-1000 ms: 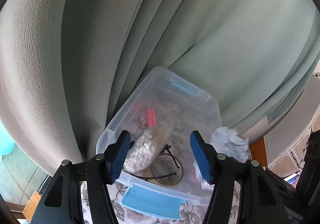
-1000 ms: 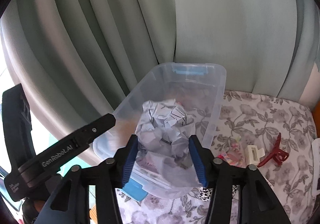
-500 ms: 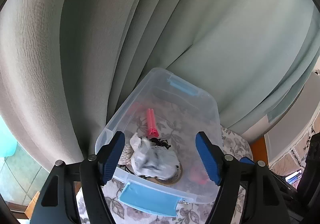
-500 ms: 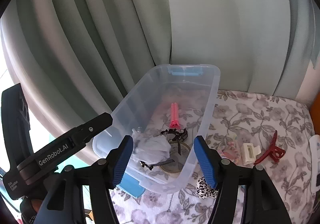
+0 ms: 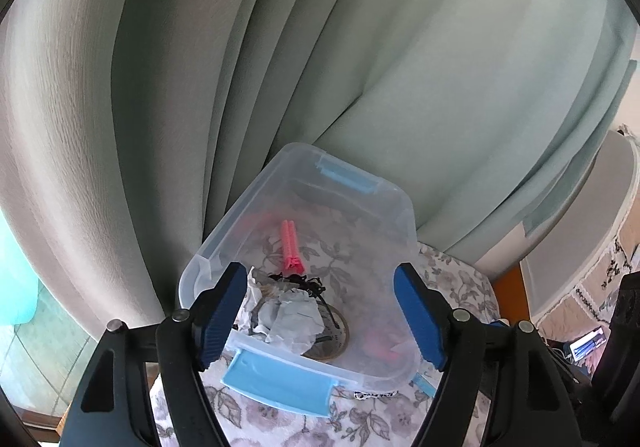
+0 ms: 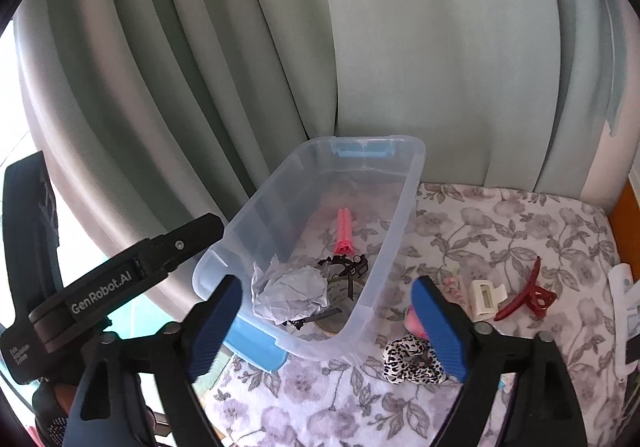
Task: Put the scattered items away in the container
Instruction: 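Open both tools to drop the swab bag and paper into the box, then withdraw both tools from the box toward the remaining items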
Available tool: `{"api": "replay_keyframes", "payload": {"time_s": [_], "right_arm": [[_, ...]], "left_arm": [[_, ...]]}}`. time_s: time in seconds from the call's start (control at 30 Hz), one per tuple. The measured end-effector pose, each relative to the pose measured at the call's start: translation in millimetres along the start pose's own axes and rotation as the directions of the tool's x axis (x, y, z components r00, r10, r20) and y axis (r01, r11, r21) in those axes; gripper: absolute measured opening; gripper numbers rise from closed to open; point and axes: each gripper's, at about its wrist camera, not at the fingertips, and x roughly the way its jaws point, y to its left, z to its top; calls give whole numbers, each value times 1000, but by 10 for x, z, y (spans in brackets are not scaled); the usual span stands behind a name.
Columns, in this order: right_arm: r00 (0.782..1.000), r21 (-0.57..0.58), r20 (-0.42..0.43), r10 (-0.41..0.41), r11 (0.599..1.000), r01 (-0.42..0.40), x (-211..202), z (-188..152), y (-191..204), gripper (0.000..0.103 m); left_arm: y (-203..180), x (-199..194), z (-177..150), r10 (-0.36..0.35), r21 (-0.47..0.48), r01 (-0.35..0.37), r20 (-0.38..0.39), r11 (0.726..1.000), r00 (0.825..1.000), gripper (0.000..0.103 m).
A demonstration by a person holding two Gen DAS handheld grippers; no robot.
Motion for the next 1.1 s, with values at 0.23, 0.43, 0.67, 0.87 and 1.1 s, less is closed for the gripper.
{"api": "replay_keyframes", "payload": {"time_s": [0.23,0.43,0.67,0.87,1.1], "right_arm": [[999,12,35,-5,1000,4,-194,-19,-109,103],[995,-14,83,-48,999,49,-363,-91,-193,103],[983,7,143,-113,993,114,-597,-228,-388,103],[976,52,164,-142,989,135,-773,-328,-644,103],[970,111,156,-184,979,168,-915,-468,-975,103]], "left_arm": [[-157,-115,-37,-4,30,4,11,1000,1000,77],[-315,-153,-102,2,51,-3,7,999,1000,83],[-560,-214,-184,15,104,-17,18,994,1000,85],[-771,-240,-273,22,152,-28,43,988,999,93],[-1042,-234,-404,6,197,-20,75,980,997,97]]}}
